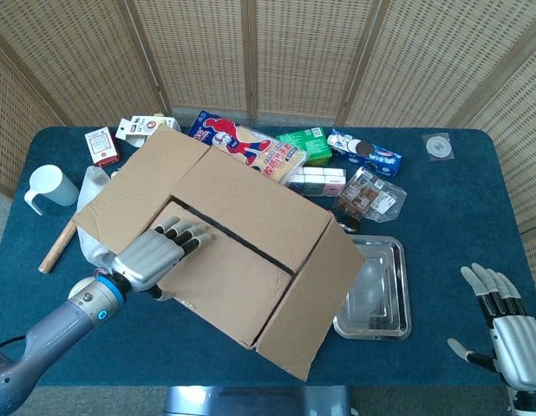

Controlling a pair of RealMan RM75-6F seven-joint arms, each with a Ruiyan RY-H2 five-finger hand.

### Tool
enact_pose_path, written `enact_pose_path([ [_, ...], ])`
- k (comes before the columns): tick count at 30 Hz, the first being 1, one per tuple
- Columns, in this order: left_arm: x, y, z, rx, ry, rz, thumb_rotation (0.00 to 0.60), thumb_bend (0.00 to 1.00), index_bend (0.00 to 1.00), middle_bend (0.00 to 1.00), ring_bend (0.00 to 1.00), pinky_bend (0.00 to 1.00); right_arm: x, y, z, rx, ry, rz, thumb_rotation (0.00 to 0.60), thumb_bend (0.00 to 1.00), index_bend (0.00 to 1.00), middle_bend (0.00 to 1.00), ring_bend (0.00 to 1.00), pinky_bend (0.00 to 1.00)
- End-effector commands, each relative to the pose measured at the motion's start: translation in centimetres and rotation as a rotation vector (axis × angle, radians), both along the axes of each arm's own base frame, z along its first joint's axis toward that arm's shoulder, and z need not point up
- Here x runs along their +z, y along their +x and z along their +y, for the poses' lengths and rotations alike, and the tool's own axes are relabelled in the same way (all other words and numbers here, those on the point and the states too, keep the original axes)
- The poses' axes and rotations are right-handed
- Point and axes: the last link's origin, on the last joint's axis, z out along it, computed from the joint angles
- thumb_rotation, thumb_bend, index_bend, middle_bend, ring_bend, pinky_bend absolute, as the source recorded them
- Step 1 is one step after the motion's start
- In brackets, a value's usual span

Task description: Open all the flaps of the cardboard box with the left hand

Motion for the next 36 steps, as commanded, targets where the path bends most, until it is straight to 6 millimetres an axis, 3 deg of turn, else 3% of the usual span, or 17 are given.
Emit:
enact_pose_path([
  [1, -0.3, 0.4, 0.1, 0.016, -0.013, -0.026, 0.600, 0.02, 0.05, 0.00, 0.00, 0.02, 0.0, 0.0, 0.0, -0.001, 0.000, 0.000, 0.600, 0.00, 0.00, 0.00, 0.00, 0.00],
  [7, -0.7, 1.3, 0.4, 0.023, -0.016, -0.065, 0.583, 0.00, 0.16, 0.00, 0.00, 0.03, -0.1, 0.0, 0.0, -0.001, 0.002, 0.002, 0.600, 0.00, 0.00, 0.00, 0.00, 0.00],
  [12, -0.9, 1.6, 0.3, 0.042, -0.022, -0.090, 0.470, 0.00, 0.26, 0.00, 0.00, 0.01, -0.2, 0.0, -0.1, -0.002, 0.005, 0.003, 0.600, 0.00, 0.00, 0.00, 0.00, 0.00],
  [28, -1.4, 2.0, 1.2, 0.124, -0.011, -0.145, 0.454, 0.00, 0.26, 0.02, 0.00, 0.09, -0.2, 0.0, -0.1, -0.002, 0.003, 0.004, 0.600, 0.00, 0.00, 0.00, 0.00, 0.00],
  [30, -1.5, 2.1, 1.4, 0.135, 0.001, -0.167, 0.431, 0.00, 0.26, 0.04, 0.00, 0.09, -0.2, 0.0, -0.1, -0.001, 0.003, 0.002, 0.600, 0.00, 0.00, 0.00, 0.00, 0.00],
  [33, -1.7, 2.1, 1.4, 0.160, 0.006, -0.176, 0.344, 0.00, 0.28, 0.05, 0.00, 0.08, -0.1, 0.0, -0.1, 0.000, 0.002, 0.002, 0.600, 0.00, 0.00, 0.00, 0.00, 0.00],
  [36, -1.7, 2.2, 1.3, 0.170, 0.007, -0.176, 0.324, 0.00, 0.29, 0.08, 0.00, 0.07, -0.1, 0.0, -0.1, 0.000, 0.003, 0.001, 0.600, 0.00, 0.00, 0.00, 0.00, 0.00],
])
